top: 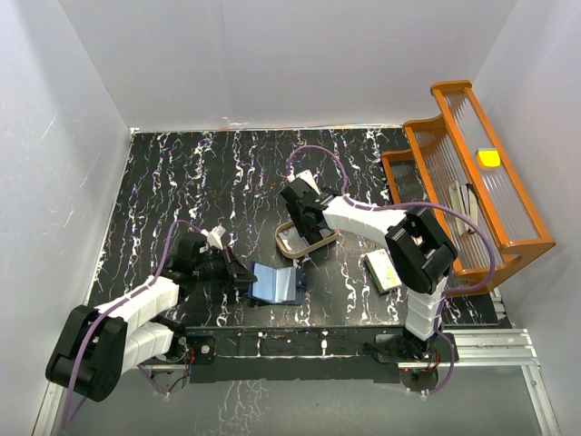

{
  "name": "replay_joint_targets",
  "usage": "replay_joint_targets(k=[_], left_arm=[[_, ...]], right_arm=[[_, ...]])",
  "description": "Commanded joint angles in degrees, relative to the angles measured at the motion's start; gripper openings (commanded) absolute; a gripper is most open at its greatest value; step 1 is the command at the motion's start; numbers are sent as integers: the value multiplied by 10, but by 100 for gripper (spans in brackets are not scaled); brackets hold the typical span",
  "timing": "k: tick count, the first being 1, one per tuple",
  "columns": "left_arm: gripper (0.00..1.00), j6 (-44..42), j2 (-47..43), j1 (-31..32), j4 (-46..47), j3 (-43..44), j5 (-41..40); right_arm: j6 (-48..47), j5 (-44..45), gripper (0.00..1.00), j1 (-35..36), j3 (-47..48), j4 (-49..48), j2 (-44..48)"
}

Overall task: Put the credit cards into the card holder
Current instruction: Pick up the credit card from the storage box.

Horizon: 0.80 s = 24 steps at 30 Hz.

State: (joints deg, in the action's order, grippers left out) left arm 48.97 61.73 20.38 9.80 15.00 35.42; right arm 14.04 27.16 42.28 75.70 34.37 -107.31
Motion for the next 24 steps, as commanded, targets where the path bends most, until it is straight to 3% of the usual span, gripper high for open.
replay_joint_targets(k=[1, 11, 24], left_arm=[[0, -15, 2, 1, -12, 11, 11], [0, -17, -9, 1, -16, 6, 7], [0, 1, 9, 1, 10, -2, 6]], right_arm=[[-4, 38, 70, -6, 23, -7, 3], [1, 20, 77, -7, -5, -23, 0], [10, 65, 53, -6, -6, -6, 17]])
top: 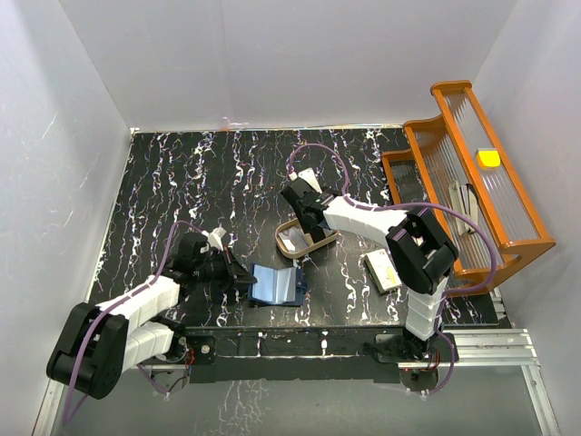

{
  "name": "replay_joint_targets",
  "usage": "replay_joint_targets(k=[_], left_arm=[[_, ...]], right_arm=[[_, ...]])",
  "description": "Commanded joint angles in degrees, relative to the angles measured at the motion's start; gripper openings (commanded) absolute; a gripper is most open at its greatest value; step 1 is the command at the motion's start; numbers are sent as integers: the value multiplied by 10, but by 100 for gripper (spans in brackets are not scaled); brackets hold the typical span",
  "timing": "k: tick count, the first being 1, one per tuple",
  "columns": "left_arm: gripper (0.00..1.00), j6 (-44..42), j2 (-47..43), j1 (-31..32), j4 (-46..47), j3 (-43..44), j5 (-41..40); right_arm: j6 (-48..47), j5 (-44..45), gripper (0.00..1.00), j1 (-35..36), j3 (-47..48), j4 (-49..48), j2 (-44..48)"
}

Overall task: Put the credit cards into the card holder
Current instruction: Pick up the credit card from the storage box.

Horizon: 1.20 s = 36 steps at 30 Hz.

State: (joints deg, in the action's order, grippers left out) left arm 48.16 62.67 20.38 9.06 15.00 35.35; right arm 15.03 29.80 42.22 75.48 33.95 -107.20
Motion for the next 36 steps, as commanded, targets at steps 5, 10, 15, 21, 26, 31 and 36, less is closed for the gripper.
replay_joint_targets(k=[5, 10, 15, 21, 26, 31, 36], left_arm=[[0, 9, 3, 1, 13, 3, 10], [0, 13, 2, 1, 19, -1, 11], [0, 14, 0, 1, 18, -1, 11], [0, 12, 5, 1, 10, 2, 8], [0, 15, 10, 1, 14, 2, 11], [0, -1, 27, 1, -16, 15, 4], [0, 13, 28, 1, 6, 8, 8]], right_arm=[[0, 42, 45, -6, -8, -5, 25], [-3, 41, 39, -6, -13, -10, 28], [-6, 34, 32, -6, -12, -13, 33], [-3, 33, 23, -6, -11, -13, 43], [0, 32, 19, -6, -11, -9, 52], [4, 16, 12, -5, -3, -2, 66], [7, -28, 3, -5, 7, 5, 96]])
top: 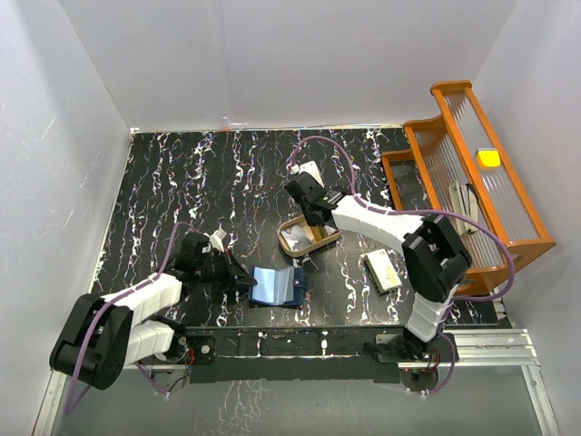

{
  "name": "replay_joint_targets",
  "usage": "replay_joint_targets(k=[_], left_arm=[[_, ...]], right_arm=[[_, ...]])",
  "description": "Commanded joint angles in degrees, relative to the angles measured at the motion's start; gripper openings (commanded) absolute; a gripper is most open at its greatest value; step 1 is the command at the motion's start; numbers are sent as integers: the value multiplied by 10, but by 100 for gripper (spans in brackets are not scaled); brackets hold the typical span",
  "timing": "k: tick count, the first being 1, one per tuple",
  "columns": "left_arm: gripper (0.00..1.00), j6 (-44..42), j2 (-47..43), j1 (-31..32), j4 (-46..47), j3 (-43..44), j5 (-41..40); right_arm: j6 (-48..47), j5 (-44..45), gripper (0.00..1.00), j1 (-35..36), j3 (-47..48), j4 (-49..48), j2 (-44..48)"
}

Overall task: Put the credit cards into the card holder
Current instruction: Pick up the credit card from the storage box.

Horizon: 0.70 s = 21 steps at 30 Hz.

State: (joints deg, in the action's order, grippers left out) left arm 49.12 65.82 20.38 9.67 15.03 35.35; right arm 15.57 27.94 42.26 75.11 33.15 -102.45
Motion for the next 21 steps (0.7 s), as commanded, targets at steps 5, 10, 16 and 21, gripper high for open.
replay_joint_targets(k=[5, 10, 16, 21], left_arm=[[0, 2, 9, 1, -4, 11, 0], [0, 17, 6, 1, 15, 11, 7], [0, 57, -7, 1, 59, -15, 18], [0, 62, -17, 1, 57, -23, 0]], right_arm=[[3, -68, 0, -2, 7, 10, 81], [21, -114, 0, 2, 12, 21, 110], [79, -257, 0, 13, -31, -3, 188], [136, -332, 0, 17, -96, -51, 242]])
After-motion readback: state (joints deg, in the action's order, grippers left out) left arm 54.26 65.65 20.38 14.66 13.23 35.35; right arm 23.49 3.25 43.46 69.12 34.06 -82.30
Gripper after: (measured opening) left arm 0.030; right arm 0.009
